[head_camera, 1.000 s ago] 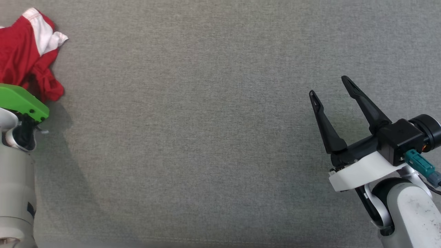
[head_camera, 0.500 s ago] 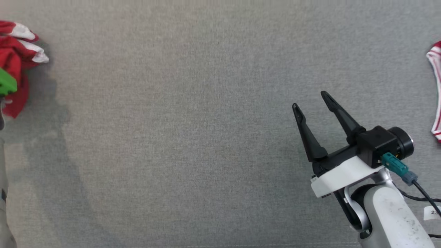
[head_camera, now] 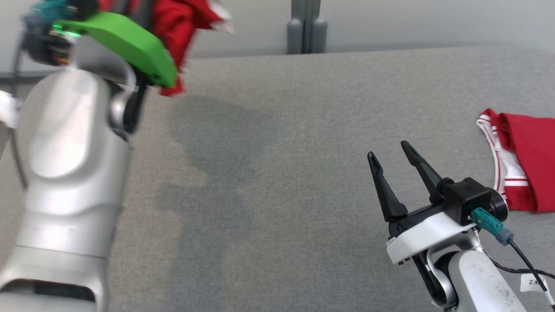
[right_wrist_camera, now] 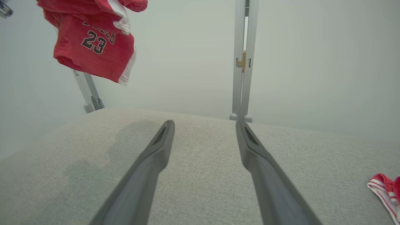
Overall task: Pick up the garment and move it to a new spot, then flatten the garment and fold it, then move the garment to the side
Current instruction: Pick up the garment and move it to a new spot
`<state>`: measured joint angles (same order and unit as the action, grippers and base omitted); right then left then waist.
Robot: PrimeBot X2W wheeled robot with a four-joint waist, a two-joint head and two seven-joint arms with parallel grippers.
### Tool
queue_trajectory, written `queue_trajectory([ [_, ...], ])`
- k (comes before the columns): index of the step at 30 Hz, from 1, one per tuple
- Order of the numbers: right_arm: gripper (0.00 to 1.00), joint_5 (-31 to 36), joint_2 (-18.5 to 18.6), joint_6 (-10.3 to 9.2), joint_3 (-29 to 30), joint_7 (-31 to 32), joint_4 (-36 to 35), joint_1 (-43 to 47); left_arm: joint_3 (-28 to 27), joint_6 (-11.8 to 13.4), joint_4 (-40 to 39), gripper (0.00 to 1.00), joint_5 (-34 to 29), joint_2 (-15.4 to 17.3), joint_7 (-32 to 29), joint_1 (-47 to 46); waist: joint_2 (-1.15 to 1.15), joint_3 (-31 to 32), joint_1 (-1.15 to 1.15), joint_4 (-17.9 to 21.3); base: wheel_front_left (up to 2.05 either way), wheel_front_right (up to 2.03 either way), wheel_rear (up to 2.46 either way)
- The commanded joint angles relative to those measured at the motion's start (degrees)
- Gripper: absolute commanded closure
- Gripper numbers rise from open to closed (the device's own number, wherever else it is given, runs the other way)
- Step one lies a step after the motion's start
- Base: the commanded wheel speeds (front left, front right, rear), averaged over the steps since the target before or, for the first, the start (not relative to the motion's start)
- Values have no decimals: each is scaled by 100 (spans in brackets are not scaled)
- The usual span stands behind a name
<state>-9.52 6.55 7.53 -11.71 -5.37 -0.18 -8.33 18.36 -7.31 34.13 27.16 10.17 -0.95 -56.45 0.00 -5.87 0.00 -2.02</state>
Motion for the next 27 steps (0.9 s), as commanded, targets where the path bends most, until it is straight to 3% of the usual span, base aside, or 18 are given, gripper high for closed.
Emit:
queue_trajectory([
  [1, 0, 27, 5, -10, 0, 10, -16, 60, 115, -15, -166, 100, 112, -128, -39, 179, 0, 360, 0, 366, 0, 0, 0],
  [4, 0, 47, -18, -9, 18, 19, -69, 14, 456, -17, -534, 100, 353, -411, -157, 389, 0, 326, 0, 606, 0, 0, 0],
  [11, 0, 25, -68, -9, -68, 7, -83, -117, 1399, -15, -692, 100, 544, -637, -433, 748, 0, 25, 0, 1243, 0, 0, 0],
  [17, 0, 2, -119, -9, -97, -94, -26, -228, 1894, -8, -68, 100, 574, -637, -531, 1216, 0, -284, 0, 1733, 0, 0, 0],
  [22, 0, -4, -135, -9, -77, -197, 60, -275, 1955, 140, 797, 98, 539, -507, -439, 1605, 0, -433, 0, 1925, 0, 0, 0],
  [23, 0, 0, -137, -9, -64, -213, 71, -277, 1973, 159, 932, 61, 537, -506, -431, 1646, 0, -444, 0, 1927, 0, 0, 0],
  [24, 0, 8, -137, -10, -39, -231, 75, -274, 2011, 169, 1047, 0, 493, -516, -387, 1643, 0, -460, 0, 1914, 0, 0, 0],
  [27, 0, 43, -128, -9, 21, -244, 118, -239, 1991, 151, 1274, 0, 574, -551, -257, 1671, 0, -427, 0, 1809, 0, 0, 0],
])
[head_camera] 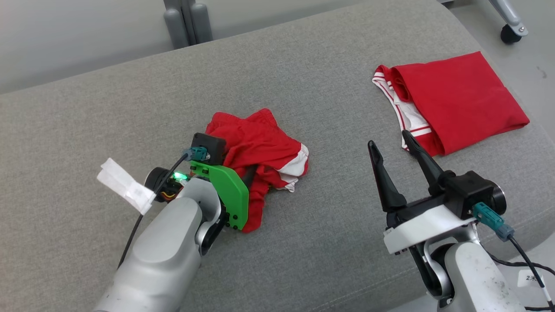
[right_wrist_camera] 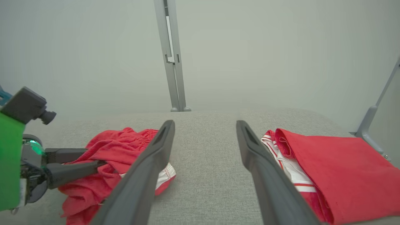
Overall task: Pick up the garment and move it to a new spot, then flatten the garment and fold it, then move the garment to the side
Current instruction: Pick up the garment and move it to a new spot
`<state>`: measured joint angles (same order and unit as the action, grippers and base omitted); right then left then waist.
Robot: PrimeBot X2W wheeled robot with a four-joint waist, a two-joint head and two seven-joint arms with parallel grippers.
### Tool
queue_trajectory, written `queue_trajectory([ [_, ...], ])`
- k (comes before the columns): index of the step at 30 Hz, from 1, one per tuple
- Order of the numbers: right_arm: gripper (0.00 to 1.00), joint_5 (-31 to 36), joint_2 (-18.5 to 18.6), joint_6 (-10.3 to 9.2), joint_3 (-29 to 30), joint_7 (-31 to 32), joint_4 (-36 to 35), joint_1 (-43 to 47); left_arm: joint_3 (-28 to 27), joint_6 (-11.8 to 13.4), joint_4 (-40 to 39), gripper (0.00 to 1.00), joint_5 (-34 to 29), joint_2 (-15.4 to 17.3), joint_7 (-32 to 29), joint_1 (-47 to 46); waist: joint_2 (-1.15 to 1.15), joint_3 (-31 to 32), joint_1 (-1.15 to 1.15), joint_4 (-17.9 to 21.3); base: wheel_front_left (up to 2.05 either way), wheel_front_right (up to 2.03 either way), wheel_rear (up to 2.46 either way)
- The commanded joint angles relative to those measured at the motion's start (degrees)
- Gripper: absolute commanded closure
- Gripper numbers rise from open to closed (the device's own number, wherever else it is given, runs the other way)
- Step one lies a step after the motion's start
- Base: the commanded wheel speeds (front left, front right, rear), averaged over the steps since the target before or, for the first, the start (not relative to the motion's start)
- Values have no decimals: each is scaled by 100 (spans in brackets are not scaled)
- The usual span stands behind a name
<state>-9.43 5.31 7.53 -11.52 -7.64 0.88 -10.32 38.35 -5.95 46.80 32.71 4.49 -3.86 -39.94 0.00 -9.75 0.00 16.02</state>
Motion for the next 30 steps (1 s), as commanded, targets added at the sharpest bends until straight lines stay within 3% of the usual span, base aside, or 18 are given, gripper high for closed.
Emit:
queue_trajectory([
  [1, 0, 48, -7, -9, -3, -10, 14, -30, -48, 2, 42, 0, 87, 5, 135, 25, 0, -3, 0, -49, 0, 0, 0],
  [8, 0, 81, 62, -9, 152, 36, -12, 165, -344, -83, -299, 0, 467, 28, 990, 311, 0, 367, 0, -610, 0, 0, 0],
  [17, 0, 101, 81, -9, 394, 157, -105, 459, -955, -1, -1438, 0, 821, 458, 1818, 1297, 0, 824, 0, -1366, 0, 0, 0],
  [22, 0, 115, 39, -9, 598, 155, -92, 620, -1613, 256, -2365, 0, 610, 642, 1907, 2044, 0, 923, 0, -1680, 0, 0, 0],
  [24, 0, 112, 23, -9, 679, 129, -60, 669, -1944, 387, -2780, 0, 250, 722, 1905, 2368, 0, 944, 0, -1755, 0, 0, 0],
  [30, 0, 113, -39, -9, 938, 20, 125, 807, -2826, 471, -3502, 0, -442, 609, 1903, 3276, 0, 1006, 0, -1851, 0, 0, 0],
])
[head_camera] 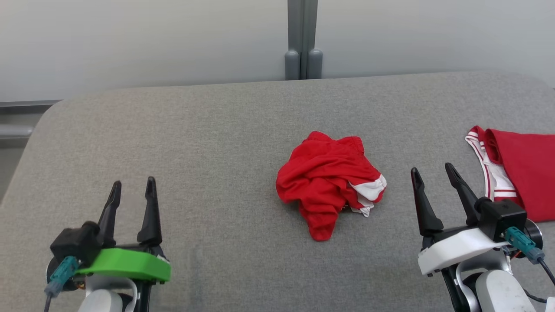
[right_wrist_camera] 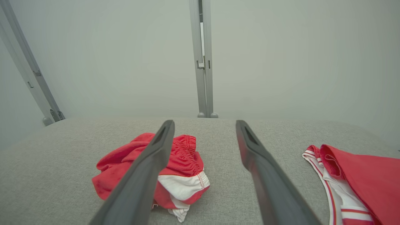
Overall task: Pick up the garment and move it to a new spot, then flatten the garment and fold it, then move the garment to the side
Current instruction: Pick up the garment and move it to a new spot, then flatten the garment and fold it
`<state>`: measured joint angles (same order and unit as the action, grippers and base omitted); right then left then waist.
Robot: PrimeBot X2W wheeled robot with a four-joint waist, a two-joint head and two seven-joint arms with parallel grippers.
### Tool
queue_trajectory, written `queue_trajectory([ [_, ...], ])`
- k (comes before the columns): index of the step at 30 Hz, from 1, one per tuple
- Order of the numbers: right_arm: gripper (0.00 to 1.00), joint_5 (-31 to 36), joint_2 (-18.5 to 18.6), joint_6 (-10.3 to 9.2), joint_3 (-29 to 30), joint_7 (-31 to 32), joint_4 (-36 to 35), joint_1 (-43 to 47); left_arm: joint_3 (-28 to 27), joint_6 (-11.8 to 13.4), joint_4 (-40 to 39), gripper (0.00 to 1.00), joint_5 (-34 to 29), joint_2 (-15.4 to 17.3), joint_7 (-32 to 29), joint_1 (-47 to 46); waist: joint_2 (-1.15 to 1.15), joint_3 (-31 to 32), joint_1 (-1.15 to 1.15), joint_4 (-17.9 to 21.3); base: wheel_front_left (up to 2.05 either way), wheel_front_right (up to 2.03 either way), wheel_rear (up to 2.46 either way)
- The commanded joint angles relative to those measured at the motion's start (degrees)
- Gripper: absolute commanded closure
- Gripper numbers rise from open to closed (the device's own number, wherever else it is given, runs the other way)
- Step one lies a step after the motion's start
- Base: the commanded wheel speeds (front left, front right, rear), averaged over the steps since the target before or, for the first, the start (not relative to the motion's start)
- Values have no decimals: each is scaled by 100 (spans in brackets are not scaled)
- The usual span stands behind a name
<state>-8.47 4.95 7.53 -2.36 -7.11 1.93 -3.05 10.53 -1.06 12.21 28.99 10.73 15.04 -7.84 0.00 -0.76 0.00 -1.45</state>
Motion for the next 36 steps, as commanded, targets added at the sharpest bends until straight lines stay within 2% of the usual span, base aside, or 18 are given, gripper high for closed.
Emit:
queue_trajectory([
  [1, 0, 10, -9, -9, 54, -59, 57, 88, -144, -41, -77, 0, -116, -51, 13, 176, 0, 114, 0, -107, 0, 0, 0],
  [6, 0, 59, -27, -9, 95, -94, 303, 169, -514, -155, -222, 0, -719, -150, 13, 633, 0, 142, 0, -82, 0, 0, 0],
  [12, 0, 43, -31, -9, 120, -126, 550, 247, -790, -342, -109, 0, -1022, -341, 14, 841, 0, 160, 0, -20, 0, 0, 0],
  [21, 0, -7, -68, -9, 77, -192, 709, 159, -892, -545, 30, 0, -1236, -488, 14, 815, 0, 170, 0, 74, 0, 0, 0],
  [36, 0, 36, -92, -9, -16, -224, 772, 95, -920, -628, 130, 0, -1372, -602, 14, 726, 0, 78, 0, 45, 0, 0, 0],
])
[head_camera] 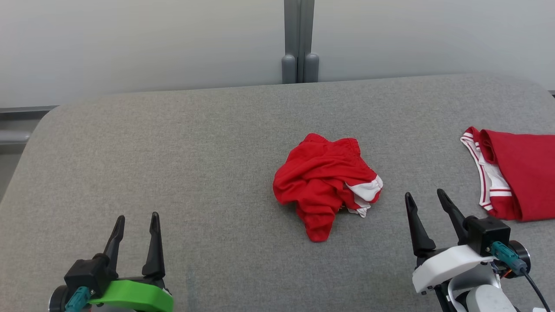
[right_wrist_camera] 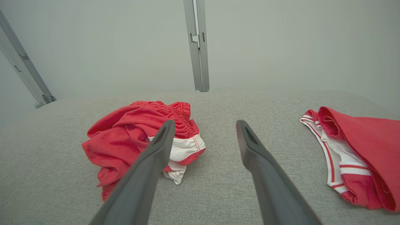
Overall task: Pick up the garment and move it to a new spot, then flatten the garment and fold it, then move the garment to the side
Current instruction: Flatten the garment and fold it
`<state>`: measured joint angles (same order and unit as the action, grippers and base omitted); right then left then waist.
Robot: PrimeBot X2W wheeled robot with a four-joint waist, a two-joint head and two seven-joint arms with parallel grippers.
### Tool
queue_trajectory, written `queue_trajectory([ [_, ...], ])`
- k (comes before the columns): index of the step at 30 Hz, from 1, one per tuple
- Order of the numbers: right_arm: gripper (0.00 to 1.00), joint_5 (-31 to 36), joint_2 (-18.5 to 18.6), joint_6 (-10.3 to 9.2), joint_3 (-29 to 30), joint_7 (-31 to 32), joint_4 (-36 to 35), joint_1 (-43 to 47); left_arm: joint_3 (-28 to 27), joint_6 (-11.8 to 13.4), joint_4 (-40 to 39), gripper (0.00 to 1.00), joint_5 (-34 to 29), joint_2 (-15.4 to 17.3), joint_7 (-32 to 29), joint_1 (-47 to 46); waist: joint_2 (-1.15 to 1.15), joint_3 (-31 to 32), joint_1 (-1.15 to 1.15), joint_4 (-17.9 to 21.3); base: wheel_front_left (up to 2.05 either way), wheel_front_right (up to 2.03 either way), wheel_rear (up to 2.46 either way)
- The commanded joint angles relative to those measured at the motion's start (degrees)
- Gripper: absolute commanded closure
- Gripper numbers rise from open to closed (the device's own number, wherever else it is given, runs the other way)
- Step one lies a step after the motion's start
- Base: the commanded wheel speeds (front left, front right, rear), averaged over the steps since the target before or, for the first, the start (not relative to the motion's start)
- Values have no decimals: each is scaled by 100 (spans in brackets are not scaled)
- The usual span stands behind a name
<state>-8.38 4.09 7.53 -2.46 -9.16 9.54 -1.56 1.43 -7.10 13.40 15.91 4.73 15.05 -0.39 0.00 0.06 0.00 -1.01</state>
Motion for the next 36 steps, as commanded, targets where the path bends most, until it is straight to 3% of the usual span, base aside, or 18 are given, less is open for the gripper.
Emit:
queue_trajectory([
  [1, 0, 27, -7, -9, -9, -20, 10, -60, 19, -27, 53, 0, -35, -13, 13, -43, 0, -17, 0, 1, 0, 0, 0],
  [8, 0, 22, 49, -9, -130, 14, -19, -189, 848, -39, 569, 0, 40, 244, -174, -914, 0, -200, 0, 119, 0, 0, 0],
  [13, 0, -31, 101, -9, -362, 38, -50, -391, 1935, -38, 1018, 0, 355, 549, -794, -2033, 0, -438, 0, 388, 0, 0, 0],
  [22, 0, -106, 170, -9, -803, 11, -21, -713, 3802, -36, 1950, 0, 1322, 629, -1832, -3625, 0, -782, 0, 1019, 0, 0, 0],
  [27, 0, -131, 155, -9, -948, -23, 42, -812, 4254, -36, 2549, 0, 1567, 647, -2124, -4082, 0, -867, 0, 1323, 0, 0, 0],
  [32, 0, -153, 144, -9, -988, -75, 96, -832, 4262, -26, 3209, 0, 1822, 521, -2405, -4328, 0, -933, 0, 1492, 0, 0, 0],
  [33, 0, -157, 141, -9, -999, -82, 103, -838, 4270, -15, 3289, 7, 1797, 503, -2397, -4391, 0, -940, 0, 1514, 0, 0, 0],
  [34, 0, -161, 142, -9, -1003, -95, 108, -844, 4250, -17, 3368, 78, 1820, 456, -2341, -4447, 0, -947, 0, 1531, 0, 0, 0],
  [35, 0, -170, 150, -9, -1004, -106, 116, -845, 4232, -18, 3414, 100, 1871, 412, -2304, -4460, 0, -950, 0, 1542, 0, 0, 0],
  [36, 0, -174, 159, -9, -996, -110, 122, -844, 4206, -20, 3451, 100, 1896, 365, -2194, -4491, 0, -955, 0, 1549, 0, 0, 0],
])
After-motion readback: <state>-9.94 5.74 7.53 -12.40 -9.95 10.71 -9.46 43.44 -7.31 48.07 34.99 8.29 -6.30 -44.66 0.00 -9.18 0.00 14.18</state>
